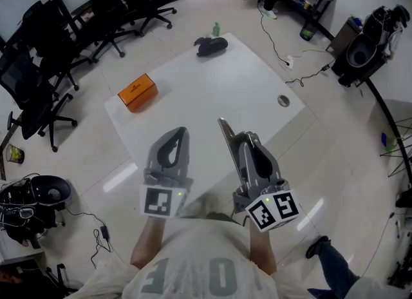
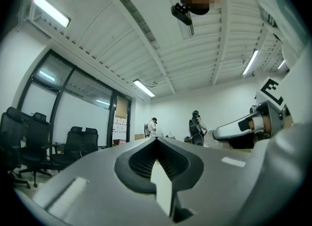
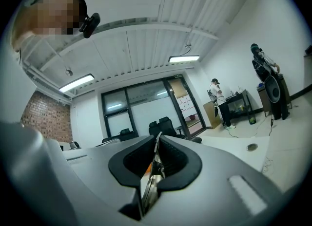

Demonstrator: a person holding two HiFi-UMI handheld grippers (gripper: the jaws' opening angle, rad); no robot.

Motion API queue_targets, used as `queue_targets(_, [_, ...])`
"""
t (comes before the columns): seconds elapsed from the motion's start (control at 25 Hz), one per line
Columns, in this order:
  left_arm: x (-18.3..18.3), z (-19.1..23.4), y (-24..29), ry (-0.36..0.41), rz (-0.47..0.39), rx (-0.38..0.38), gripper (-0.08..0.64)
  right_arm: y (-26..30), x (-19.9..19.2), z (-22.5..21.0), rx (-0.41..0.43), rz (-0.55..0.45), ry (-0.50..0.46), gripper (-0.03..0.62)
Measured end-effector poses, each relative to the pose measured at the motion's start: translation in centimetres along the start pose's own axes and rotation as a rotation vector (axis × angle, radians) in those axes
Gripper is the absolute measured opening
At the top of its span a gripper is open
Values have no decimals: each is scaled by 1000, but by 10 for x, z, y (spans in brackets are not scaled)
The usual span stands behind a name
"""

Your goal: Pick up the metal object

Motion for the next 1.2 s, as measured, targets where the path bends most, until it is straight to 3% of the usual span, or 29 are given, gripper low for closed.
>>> queue_targets(0.2, [-8,0,-19,-37,27,-37,2,-15,-2,5,-55,-6,-24,43])
queue_targets(0.4, [-6,13,-46,-16,48,-36,2,-36,-1,19,-104,-34,-22,43])
queue_targets(0.72, [23,15,-114,-10,-44,15,2,-96,-11,60,-76,-74,-27,43])
queue_targets(0.92, [40,-12,-172,24,-74,2,2,-155,-16,93,-63,-111,-21,43])
queue_targets(1.2, [42,-67,-268,39,-36,-26,2,-240,-46,137,-54,-134,28,43])
Point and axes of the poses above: the fingertips, and each gripper's own axes: y forward along the fingers, z to its left, x out of its top, the point moved 1 cm from there along -y, backward along the fingers
